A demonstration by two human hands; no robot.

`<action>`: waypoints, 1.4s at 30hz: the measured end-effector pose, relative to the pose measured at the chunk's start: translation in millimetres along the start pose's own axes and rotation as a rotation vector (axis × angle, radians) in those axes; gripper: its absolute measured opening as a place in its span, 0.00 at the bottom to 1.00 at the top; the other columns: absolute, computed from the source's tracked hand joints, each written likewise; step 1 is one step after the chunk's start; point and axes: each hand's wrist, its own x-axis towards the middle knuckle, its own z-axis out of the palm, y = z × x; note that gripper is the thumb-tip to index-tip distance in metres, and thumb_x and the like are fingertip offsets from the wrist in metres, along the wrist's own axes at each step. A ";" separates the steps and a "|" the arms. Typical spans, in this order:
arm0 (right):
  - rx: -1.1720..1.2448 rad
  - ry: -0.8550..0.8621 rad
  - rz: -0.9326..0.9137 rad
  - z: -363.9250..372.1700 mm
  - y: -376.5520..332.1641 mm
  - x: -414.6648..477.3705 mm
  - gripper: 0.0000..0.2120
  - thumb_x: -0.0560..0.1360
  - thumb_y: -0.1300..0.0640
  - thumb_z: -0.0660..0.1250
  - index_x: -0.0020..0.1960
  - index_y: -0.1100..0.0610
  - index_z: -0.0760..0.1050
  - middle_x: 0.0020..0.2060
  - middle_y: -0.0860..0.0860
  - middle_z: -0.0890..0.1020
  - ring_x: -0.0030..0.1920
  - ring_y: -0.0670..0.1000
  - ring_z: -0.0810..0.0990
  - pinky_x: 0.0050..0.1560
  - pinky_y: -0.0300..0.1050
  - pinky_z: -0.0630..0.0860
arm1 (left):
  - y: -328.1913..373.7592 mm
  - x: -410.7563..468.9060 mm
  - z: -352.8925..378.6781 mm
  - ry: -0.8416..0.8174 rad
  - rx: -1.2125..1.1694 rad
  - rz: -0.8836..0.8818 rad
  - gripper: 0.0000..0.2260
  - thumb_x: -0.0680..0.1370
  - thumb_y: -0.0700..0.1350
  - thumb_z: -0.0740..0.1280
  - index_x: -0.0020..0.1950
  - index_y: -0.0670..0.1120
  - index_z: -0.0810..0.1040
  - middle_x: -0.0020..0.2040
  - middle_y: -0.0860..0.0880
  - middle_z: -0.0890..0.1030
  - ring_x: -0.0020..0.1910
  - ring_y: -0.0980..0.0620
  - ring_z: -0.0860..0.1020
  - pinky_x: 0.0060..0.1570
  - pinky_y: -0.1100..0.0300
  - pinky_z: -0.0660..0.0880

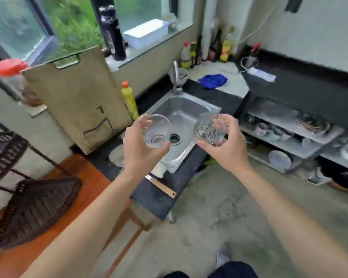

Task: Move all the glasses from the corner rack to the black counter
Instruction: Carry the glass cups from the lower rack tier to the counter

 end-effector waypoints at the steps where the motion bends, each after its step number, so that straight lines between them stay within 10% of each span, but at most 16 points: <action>1: -0.001 0.065 0.021 -25.5 9.4 1.6 0.39 0.60 0.38 0.81 0.65 0.43 0.67 0.58 0.43 0.79 0.60 0.46 0.79 0.53 0.56 0.83 | 19.2 7.3 22.0 -0.028 -0.019 0.030 0.33 0.65 0.51 0.78 0.67 0.55 0.69 0.55 0.59 0.76 0.55 0.54 0.73 0.59 0.46 0.73; 25: -0.221 0.649 0.377 -590.3 336.9 74.8 0.40 0.61 0.45 0.83 0.68 0.44 0.66 0.54 0.25 0.71 0.57 0.37 0.74 0.57 0.54 0.80 | 444.8 26.2 621.0 -0.627 -0.244 0.353 0.38 0.63 0.56 0.74 0.71 0.54 0.67 0.56 0.63 0.75 0.59 0.54 0.72 0.58 0.55 0.71; 42: -0.390 0.672 0.560 -866.5 546.8 245.1 0.46 0.63 0.45 0.83 0.75 0.45 0.64 0.68 0.43 0.75 0.67 0.45 0.75 0.68 0.45 0.71 | 629.2 117.4 1012.8 -0.947 -0.276 0.448 0.39 0.66 0.51 0.79 0.73 0.54 0.66 0.59 0.61 0.76 0.61 0.55 0.72 0.55 0.61 0.67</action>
